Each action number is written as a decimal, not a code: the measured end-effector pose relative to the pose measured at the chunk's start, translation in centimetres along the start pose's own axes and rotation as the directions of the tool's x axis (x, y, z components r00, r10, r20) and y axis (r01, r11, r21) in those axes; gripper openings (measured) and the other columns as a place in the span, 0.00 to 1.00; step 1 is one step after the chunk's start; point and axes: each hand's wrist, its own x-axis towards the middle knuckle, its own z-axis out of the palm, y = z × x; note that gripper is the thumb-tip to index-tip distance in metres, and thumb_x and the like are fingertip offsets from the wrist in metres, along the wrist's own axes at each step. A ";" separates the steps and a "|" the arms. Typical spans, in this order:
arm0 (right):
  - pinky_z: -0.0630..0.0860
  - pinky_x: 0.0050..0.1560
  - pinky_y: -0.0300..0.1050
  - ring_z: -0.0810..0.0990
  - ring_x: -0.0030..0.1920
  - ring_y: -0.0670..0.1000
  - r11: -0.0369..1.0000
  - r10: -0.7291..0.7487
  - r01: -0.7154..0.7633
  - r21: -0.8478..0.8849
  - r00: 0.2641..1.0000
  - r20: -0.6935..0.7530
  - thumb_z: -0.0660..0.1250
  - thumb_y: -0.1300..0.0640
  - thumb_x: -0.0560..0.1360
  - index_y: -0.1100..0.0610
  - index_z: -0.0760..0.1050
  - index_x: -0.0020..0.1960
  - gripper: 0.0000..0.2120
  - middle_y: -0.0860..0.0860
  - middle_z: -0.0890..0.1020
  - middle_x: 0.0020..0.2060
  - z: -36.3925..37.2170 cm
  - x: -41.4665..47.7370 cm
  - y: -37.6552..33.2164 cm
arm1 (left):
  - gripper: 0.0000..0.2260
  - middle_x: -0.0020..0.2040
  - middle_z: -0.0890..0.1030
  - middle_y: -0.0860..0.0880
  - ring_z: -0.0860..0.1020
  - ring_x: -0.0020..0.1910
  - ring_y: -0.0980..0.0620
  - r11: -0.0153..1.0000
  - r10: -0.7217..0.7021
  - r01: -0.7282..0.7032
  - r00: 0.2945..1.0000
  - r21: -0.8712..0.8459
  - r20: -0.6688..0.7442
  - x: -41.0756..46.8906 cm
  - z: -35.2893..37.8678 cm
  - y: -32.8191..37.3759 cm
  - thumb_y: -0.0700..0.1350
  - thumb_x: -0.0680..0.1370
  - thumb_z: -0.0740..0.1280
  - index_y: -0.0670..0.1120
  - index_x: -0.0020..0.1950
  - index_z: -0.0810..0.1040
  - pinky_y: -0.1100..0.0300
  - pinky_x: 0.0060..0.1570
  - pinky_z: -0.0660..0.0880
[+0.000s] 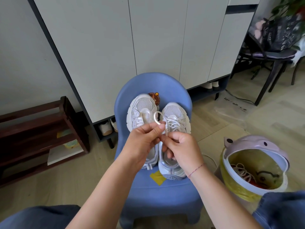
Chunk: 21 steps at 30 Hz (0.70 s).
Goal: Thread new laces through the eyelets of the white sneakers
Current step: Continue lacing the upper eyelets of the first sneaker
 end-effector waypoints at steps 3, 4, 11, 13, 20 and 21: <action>0.63 0.21 0.34 0.67 0.18 0.45 1.000 0.019 -0.019 0.018 0.999 0.028 0.68 0.57 0.76 0.59 0.76 0.31 0.15 0.49 0.73 0.19 -0.2 0.1 0.1 | 0.07 0.34 0.80 0.45 0.77 0.35 0.51 0.976 0.069 -0.055 0.996 0.209 -0.058 0.2 -0.4 -1.0 0.43 0.73 0.73 0.39 0.44 0.83 0.61 0.43 0.75; 0.63 0.21 0.34 0.67 0.18 0.44 0.999 0.020 -0.021 0.031 0.999 0.040 0.68 0.58 0.76 0.58 0.76 0.32 0.13 0.49 0.74 0.20 -0.2 0.0 0.2 | 0.07 0.33 0.80 0.46 0.76 0.35 0.52 0.970 0.079 -0.059 0.994 0.236 -0.076 0.2 -0.6 -1.2 0.43 0.73 0.73 0.39 0.44 0.83 0.61 0.43 0.75; 0.70 0.23 0.39 0.71 0.22 0.48 0.960 0.196 -0.154 0.234 0.966 -0.167 0.66 0.60 0.77 0.59 0.78 0.38 0.09 0.53 0.78 0.25 0.6 0.8 2.9 | 0.04 0.33 0.82 0.47 0.80 0.34 0.53 0.995 0.079 -0.058 0.953 0.080 -0.292 2.0 -1.2 -1.5 0.37 0.77 0.68 0.41 0.42 0.78 0.64 0.39 0.78; 0.68 0.21 0.38 0.70 0.20 0.49 0.963 0.220 -0.179 0.202 0.954 -0.202 0.65 0.60 0.77 0.61 0.77 0.36 0.12 0.53 0.76 0.23 1.3 1.4 3.7 | 0.04 0.33 0.82 0.47 0.81 0.33 0.53 0.996 0.071 -0.051 0.946 0.069 -0.317 2.7 -1.0 -1.7 0.34 0.76 0.69 0.40 0.42 0.77 0.64 0.40 0.79; 0.69 0.25 0.45 0.70 0.20 0.50 0.979 0.200 -0.205 0.013 0.936 -0.290 0.64 0.55 0.77 0.63 0.72 0.31 0.18 0.56 0.75 0.22 2.9 4.3 4.5 | 0.02 0.36 0.81 0.43 0.78 0.35 0.50 0.972 0.100 -0.022 0.940 0.236 -0.326 3.7 -0.8 -2.8 0.34 0.74 0.71 0.37 0.45 0.79 0.57 0.44 0.78; 0.71 0.28 0.49 0.70 0.23 0.52 0.981 0.169 -0.190 -0.035 0.930 -0.326 0.64 0.54 0.76 0.64 0.72 0.31 0.19 0.59 0.75 0.23 3.0 4.5 4.7 | 0.02 0.36 0.81 0.44 0.78 0.34 0.50 0.969 0.108 -0.026 0.940 0.247 -0.325 3.7 -0.7 -2.9 0.34 0.74 0.70 0.38 0.45 0.78 0.58 0.43 0.78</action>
